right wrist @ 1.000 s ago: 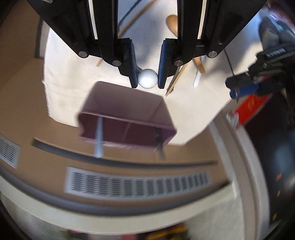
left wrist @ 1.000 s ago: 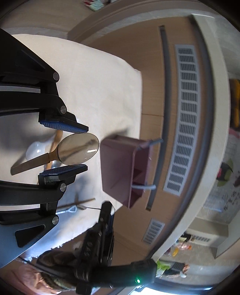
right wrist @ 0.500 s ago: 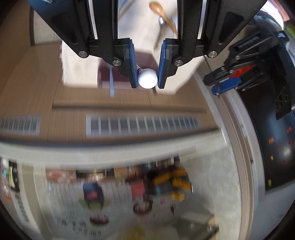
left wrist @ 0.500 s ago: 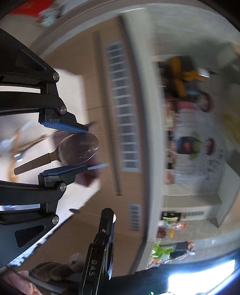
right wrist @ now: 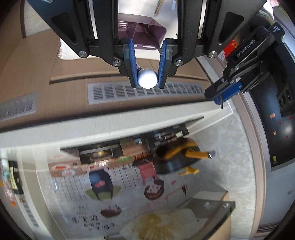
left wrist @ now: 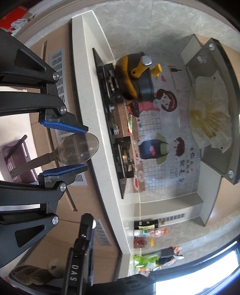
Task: Organize utensils
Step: 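Carry both held spoons over the maroon caddy and lower them in, then open both grippers to release the spoons into the caddy, then grasp the wooden spoon with the right gripper while the left gripper grasps the white plastic spoon, then lift the wooden spoon with the right gripper while the left gripper lifts the white spoon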
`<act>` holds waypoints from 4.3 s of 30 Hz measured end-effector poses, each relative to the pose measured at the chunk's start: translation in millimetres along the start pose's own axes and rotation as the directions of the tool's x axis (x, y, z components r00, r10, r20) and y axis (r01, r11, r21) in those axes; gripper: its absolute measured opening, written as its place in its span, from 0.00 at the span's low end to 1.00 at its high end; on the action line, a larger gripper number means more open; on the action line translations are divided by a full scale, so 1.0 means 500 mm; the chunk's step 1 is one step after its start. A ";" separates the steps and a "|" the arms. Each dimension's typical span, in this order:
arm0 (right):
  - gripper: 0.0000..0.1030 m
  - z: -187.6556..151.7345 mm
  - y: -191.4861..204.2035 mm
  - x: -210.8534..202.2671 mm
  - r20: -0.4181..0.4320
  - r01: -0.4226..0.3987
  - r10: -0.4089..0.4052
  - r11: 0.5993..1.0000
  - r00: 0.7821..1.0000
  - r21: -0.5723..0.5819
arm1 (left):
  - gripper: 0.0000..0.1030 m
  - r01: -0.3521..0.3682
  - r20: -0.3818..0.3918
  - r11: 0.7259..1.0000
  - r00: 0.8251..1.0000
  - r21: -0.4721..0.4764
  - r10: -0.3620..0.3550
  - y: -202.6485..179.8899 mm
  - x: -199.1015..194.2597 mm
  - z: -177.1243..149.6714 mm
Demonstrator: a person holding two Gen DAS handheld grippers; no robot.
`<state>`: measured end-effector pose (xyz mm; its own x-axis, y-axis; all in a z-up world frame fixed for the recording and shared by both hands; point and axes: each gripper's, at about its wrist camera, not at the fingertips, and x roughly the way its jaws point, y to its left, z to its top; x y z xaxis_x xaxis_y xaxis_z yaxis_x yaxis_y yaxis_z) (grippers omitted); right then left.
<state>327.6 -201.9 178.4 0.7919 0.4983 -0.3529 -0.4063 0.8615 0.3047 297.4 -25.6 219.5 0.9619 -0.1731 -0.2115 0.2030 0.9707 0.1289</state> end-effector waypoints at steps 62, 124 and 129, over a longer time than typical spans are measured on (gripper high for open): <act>0.20 -0.549 0.179 0.173 -0.626 -0.213 -0.125 0.874 0.769 -0.437 | 0.79 -0.192 -0.565 0.930 0.825 -0.314 -0.020 0.153 -0.114 -0.597; 0.34 -0.494 -0.041 0.093 -0.493 0.211 -0.270 0.962 0.827 -0.172 | 0.36 0.007 -0.479 0.967 0.868 -0.253 -0.131 -0.034 -0.166 -0.529; 0.26 -0.509 -0.038 0.123 -0.512 0.258 -0.345 0.937 0.787 -0.235 | 0.36 0.049 -0.472 0.959 0.863 -0.279 -0.181 -0.035 -0.170 -0.535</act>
<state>267.9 -162.7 -74.4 0.5296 0.1450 -0.8358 -0.2839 0.9587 -0.0136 163.3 16.6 -24.0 0.7068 -0.2461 -0.6632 0.1904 0.9691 -0.1567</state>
